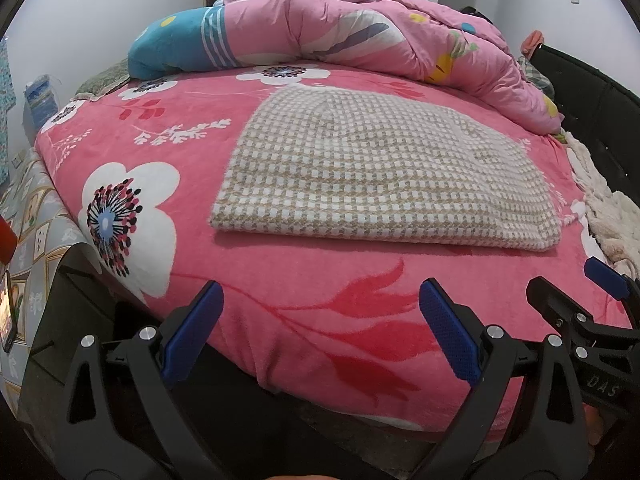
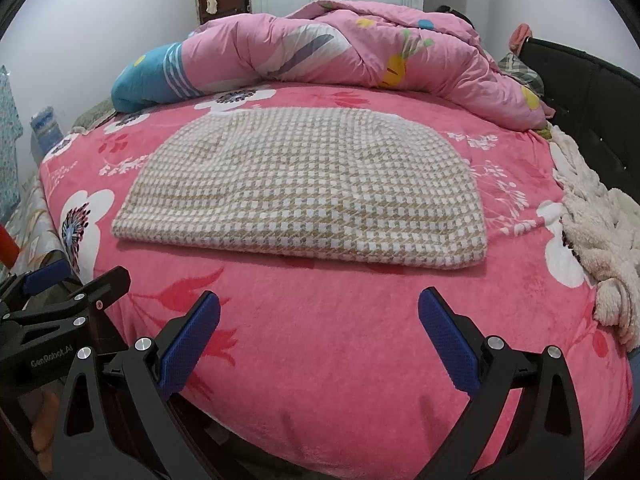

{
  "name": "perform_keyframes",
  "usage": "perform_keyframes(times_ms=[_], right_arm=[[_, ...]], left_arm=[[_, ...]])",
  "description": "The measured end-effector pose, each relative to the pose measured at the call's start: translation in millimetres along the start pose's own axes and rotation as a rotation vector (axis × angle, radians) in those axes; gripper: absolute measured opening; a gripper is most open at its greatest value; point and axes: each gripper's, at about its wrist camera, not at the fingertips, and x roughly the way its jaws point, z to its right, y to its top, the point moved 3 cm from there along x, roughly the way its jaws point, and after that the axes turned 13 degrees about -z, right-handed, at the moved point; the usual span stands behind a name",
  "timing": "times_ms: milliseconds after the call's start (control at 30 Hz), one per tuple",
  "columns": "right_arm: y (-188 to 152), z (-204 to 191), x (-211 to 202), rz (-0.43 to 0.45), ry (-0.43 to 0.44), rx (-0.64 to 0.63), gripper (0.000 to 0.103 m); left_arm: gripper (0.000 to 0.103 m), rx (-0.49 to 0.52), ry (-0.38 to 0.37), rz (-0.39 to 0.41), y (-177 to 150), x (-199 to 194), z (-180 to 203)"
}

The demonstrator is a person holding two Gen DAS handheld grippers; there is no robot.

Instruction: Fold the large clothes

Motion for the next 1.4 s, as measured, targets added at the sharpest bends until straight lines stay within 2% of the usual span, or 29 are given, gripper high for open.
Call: perform_keyframes(times_ms=[1400], right_arm=[[2.5,12.7,-1.5,0.005,0.015,0.004,0.097]], left_arm=[[0.095,0.015,-0.006,0.011,-0.9,-2.3,9.3]])
